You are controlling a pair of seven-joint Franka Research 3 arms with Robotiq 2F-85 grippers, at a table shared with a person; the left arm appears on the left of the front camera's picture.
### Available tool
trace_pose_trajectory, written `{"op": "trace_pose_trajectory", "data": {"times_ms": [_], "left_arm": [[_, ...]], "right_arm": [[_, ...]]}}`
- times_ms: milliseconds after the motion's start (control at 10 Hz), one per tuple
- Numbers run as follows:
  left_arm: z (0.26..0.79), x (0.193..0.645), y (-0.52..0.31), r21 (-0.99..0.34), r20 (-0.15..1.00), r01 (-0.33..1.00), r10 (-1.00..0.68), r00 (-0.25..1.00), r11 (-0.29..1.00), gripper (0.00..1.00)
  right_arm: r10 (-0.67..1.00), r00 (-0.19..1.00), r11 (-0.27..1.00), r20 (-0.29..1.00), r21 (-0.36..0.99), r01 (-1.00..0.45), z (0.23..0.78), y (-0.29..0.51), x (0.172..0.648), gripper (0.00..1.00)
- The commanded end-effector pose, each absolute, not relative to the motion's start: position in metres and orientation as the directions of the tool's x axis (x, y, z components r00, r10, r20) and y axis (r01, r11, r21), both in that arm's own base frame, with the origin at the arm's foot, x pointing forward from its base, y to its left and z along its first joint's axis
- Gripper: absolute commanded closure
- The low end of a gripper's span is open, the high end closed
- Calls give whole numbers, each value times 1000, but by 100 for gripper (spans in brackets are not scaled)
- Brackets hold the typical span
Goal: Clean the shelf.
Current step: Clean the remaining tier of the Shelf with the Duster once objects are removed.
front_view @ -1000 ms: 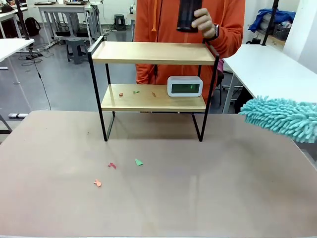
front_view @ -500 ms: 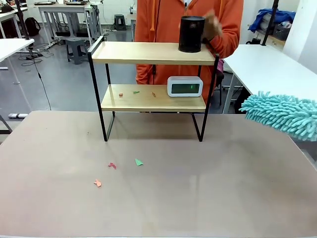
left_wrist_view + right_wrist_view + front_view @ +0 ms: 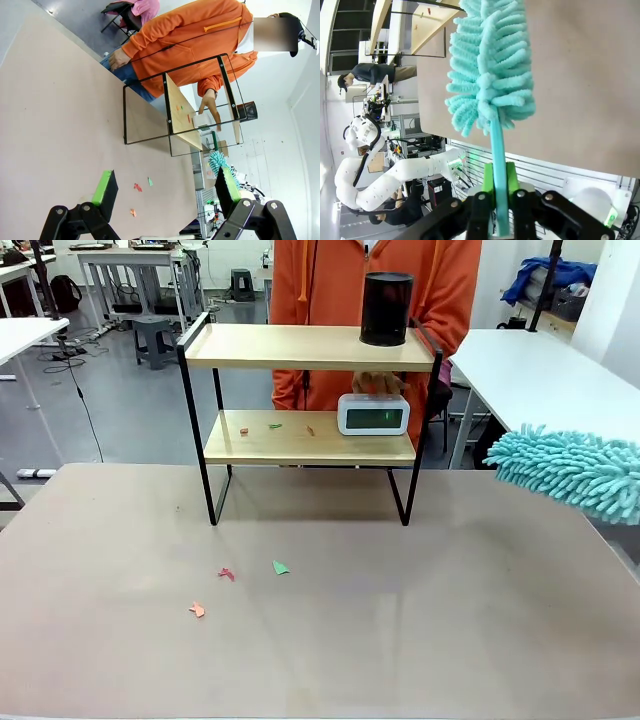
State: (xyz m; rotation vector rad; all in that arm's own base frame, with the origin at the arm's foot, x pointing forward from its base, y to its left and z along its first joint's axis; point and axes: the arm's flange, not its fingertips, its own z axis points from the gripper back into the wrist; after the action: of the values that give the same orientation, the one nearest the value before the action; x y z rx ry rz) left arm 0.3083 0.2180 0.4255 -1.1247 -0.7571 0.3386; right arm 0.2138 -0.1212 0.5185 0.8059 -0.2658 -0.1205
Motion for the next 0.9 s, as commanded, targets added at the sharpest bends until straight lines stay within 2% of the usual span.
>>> {"op": "trace_pose_trajectory", "data": {"times_ms": [0, 400, 600, 700, 800], "left_arm": [[425, 310, 217, -898, 392, 150, 601, 696, 413, 0], [425, 310, 217, -898, 392, 150, 601, 696, 413, 0], [425, 310, 217, -898, 392, 150, 601, 696, 413, 0], [425, 310, 217, -898, 392, 150, 601, 696, 413, 0], [425, 310, 217, -898, 392, 150, 601, 696, 413, 0]], "right_arm": [[-196, 959, 690, 207, 723, -15, 517, -124, 213, 87], [-196, 959, 690, 207, 723, -15, 517, -124, 213, 87], [-254, 949, 711, 187, 701, 52, 526, -121, 212, 87], [-278, 934, 740, 226, 670, 59, 544, -121, 202, 87], [-228, 926, 770, 303, 637, -19, 571, -116, 187, 87]]}}
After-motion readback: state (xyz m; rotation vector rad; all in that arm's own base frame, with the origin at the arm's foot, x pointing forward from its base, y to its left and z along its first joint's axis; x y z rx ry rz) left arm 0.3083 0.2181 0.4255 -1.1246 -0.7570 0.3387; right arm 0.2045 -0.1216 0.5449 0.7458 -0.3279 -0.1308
